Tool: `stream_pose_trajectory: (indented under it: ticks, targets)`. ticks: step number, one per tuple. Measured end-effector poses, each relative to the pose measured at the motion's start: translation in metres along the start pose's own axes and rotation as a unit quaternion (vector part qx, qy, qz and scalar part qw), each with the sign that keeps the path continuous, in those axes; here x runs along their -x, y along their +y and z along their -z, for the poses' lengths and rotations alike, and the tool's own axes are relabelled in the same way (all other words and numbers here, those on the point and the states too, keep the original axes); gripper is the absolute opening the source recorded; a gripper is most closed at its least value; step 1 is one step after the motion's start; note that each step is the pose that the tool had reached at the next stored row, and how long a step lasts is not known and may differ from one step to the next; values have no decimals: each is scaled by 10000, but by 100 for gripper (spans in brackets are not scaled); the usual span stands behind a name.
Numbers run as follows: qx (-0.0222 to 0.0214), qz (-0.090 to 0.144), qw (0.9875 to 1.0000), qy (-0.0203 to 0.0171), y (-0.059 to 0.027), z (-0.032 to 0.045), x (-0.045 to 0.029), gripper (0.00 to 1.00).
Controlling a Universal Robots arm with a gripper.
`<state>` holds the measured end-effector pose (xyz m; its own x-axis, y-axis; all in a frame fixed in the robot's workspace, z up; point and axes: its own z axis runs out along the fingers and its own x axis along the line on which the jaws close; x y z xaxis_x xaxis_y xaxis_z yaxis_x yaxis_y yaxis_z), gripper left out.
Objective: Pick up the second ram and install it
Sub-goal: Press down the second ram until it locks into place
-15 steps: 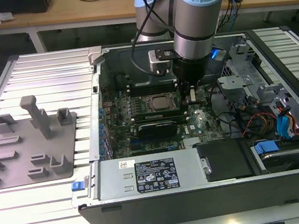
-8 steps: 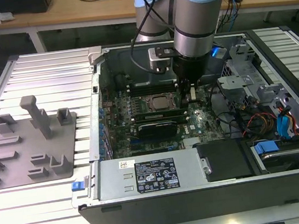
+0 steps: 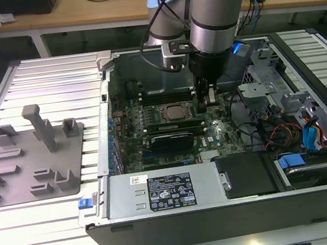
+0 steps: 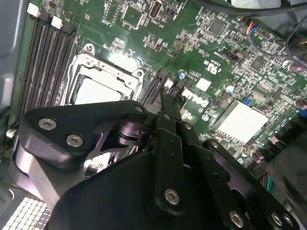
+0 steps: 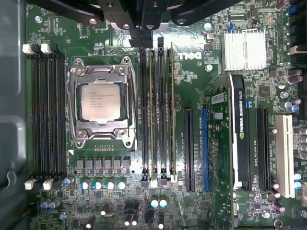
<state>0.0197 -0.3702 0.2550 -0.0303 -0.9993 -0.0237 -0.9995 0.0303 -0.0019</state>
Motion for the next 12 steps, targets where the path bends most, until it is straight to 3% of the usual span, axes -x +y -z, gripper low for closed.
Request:
stream_pose_trajectory:
  ticks: [5, 12]
  targets:
    - [-2, 0, 10000, -1, 107, 0, -3, 8]
    - [-14, 0, 10000, -1, 419, 0, -12, 8]
